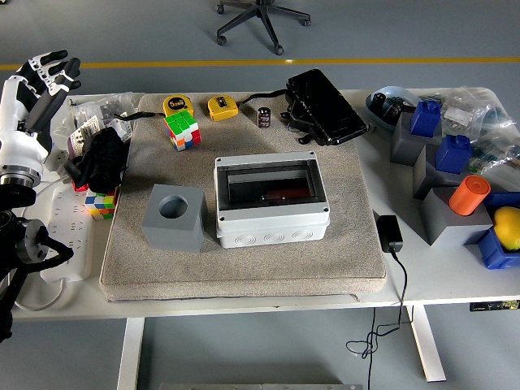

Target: Fetch the battery,place it into the box,close the lid of the box

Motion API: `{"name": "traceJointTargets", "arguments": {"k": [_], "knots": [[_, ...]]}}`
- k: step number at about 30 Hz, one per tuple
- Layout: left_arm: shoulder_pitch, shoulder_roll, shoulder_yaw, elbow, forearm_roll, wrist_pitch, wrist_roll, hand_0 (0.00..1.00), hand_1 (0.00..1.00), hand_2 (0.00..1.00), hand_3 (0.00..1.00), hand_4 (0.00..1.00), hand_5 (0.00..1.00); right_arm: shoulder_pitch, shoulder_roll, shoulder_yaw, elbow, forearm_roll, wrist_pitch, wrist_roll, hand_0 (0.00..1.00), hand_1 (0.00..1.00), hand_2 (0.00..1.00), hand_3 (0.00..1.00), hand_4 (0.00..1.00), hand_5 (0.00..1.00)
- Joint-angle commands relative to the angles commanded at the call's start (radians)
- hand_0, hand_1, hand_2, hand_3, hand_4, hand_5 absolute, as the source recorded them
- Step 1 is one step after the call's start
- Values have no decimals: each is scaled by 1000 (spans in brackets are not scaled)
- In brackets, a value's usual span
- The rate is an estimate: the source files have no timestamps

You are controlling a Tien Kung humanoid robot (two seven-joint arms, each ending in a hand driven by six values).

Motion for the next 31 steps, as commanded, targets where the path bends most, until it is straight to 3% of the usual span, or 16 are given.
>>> {"name": "traceJointTargets", "arguments": {"k": [31], "knots": [[-9,14,31,-15,1,-25,7,614,641,607,618,948,418,16,14,11,-1,4,-4,3,610,642,619,581,917,479]]}}
